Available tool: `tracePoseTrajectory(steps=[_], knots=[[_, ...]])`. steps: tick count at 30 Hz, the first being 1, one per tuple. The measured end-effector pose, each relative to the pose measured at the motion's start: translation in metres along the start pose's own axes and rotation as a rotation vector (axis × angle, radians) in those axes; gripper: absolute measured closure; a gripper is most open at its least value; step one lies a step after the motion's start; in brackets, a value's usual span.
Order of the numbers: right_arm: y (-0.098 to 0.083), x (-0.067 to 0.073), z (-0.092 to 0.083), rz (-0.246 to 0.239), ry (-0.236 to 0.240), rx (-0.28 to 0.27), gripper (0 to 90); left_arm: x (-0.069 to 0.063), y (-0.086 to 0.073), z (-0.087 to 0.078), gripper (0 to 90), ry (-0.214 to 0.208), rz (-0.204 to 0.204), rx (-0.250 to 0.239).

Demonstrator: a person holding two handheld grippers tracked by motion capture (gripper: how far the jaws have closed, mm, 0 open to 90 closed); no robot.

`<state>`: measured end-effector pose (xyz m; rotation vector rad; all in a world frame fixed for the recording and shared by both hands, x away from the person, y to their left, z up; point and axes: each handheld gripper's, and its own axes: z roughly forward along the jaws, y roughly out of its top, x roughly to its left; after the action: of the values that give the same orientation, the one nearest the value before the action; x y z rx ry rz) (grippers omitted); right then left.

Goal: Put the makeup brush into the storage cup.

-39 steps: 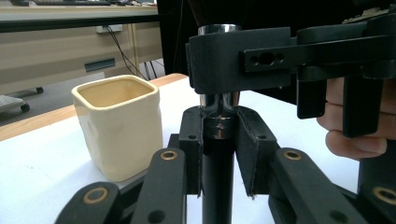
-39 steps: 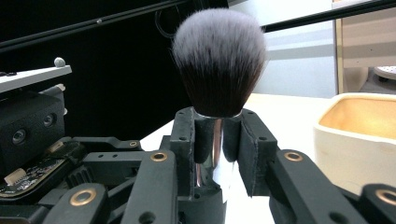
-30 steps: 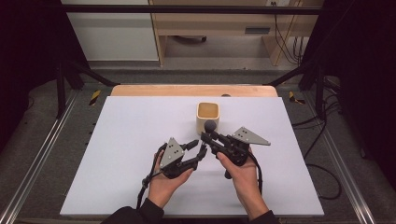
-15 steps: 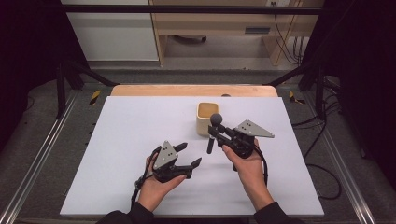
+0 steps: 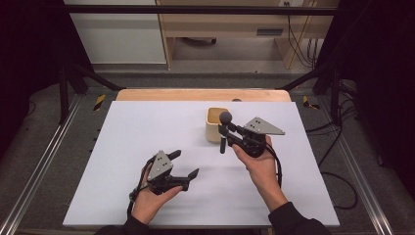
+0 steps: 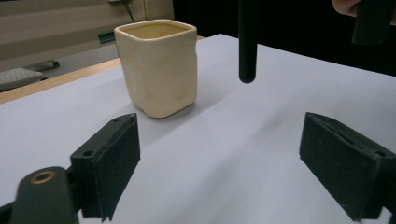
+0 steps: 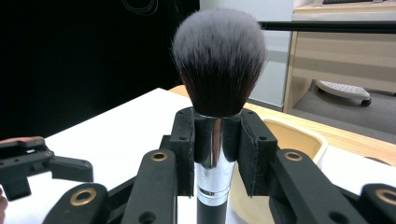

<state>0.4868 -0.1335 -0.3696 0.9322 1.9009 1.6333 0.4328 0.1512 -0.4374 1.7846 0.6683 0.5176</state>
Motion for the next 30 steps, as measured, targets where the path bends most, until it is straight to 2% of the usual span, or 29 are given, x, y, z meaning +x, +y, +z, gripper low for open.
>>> tracePoseTrajectory(steps=[2,8,13,17,21,23,30], knots=[[0.002,-0.001,0.001,-0.009,-0.004,0.004,70.1,0.006,-0.001,-0.005,9.1,0.022,0.011,-0.015],[0.010,-0.006,-0.003,-0.021,-0.012,-0.013,70.1,0.023,0.000,-0.022,6.2,0.048,-0.013,-0.046],[0.016,-0.010,-0.003,-0.039,-0.026,-0.014,70.1,0.034,-0.002,-0.035,6.0,0.087,0.009,-0.050],[0.019,-0.012,-0.002,-0.057,-0.030,-0.009,70.1,0.045,-0.008,-0.044,6.0,0.106,-0.010,-0.064],[0.025,-0.014,0.000,-0.061,-0.039,-0.015,70.1,0.052,-0.014,-0.051,6.0,0.118,-0.020,-0.064],[0.027,-0.016,0.001,-0.064,-0.045,-0.017,70.0,0.055,-0.018,-0.055,5.9,0.110,-0.035,-0.073],[0.036,-0.023,0.004,-0.053,-0.062,-0.035,70.1,0.058,-0.027,-0.062,5.9,0.110,-0.055,-0.096]])
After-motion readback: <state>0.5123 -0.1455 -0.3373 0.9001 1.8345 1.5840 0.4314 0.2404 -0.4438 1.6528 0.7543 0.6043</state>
